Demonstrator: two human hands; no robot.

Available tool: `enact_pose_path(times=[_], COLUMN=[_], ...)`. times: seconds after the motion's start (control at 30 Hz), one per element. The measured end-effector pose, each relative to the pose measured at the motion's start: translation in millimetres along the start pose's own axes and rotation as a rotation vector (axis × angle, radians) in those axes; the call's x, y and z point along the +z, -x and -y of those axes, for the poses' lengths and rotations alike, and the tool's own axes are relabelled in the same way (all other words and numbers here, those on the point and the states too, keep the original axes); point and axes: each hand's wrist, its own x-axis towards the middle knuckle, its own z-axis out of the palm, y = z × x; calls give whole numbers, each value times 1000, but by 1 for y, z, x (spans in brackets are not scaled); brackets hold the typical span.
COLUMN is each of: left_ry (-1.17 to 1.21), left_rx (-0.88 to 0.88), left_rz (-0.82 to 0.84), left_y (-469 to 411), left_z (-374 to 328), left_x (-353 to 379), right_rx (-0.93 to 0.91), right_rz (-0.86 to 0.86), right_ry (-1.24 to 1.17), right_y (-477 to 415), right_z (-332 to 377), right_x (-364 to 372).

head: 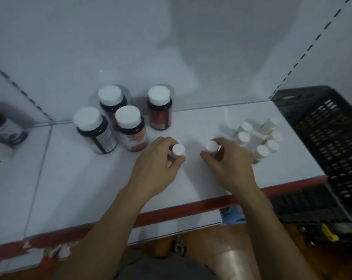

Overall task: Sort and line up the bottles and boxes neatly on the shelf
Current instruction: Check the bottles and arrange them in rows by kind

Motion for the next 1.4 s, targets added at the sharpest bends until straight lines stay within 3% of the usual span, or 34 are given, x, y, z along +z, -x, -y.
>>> enact_pose_path(times=[0.13,0.33,0.67,0.87,1.03,1.3,1.4], left_ry=[28,-136,-234,-96,-93,-136,-190], left_rx=[-136,-302,-580,-767,-918,-1212,-1202], left_rz=[-154,-438,-805,-989,-1156,-1239,-1199], left_y=[71,171,405,540,630,736,744], left_z=[36,101,234,275,305,442,483], left_x=[-47,-149,-322,-383,-420,-515,-565], right_rx=[-186,-533,-808,-1016,-1153,-1254,-1271], right_rz=[179,407,581,907,1015,1215,1231], right_ry=[-33,-17,-301,-344,-330,-261,-274], right_y=[10,41,179,279,334,404,419], right_z=[66,187,421,554,647,807,861], right_x=[33,101,249,352,434,593,634])
